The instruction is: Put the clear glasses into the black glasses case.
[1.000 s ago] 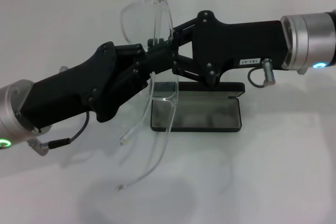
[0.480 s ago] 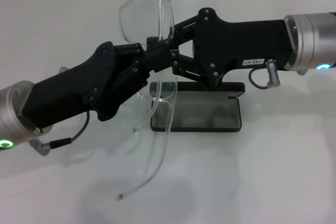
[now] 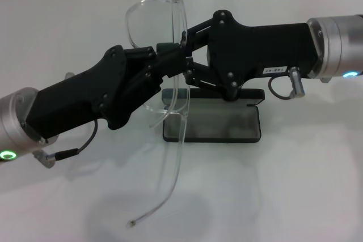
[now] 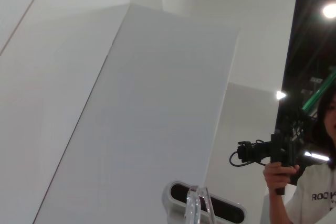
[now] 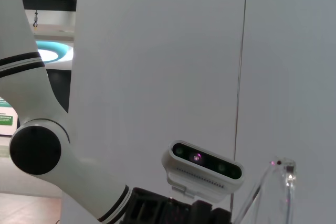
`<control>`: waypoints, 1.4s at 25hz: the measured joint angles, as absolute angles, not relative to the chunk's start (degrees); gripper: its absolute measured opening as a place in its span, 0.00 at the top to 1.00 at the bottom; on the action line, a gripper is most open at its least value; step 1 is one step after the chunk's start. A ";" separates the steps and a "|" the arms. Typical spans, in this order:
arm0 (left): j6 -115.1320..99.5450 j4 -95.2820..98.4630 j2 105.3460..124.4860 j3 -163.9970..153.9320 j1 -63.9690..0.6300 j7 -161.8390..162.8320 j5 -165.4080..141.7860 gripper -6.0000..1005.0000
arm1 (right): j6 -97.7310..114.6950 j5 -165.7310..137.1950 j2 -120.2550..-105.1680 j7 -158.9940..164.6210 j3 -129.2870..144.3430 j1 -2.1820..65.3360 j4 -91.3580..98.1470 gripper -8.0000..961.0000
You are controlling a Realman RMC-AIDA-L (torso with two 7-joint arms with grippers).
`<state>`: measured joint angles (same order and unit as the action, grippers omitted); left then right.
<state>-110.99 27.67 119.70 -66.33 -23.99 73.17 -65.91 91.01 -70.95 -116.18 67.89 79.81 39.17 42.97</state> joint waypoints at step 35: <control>-113.02 27.87 119.26 -66.12 -23.33 72.95 -65.37 0.94 | 93.87 -69.07 -115.47 65.05 74.21 35.48 40.83 0.88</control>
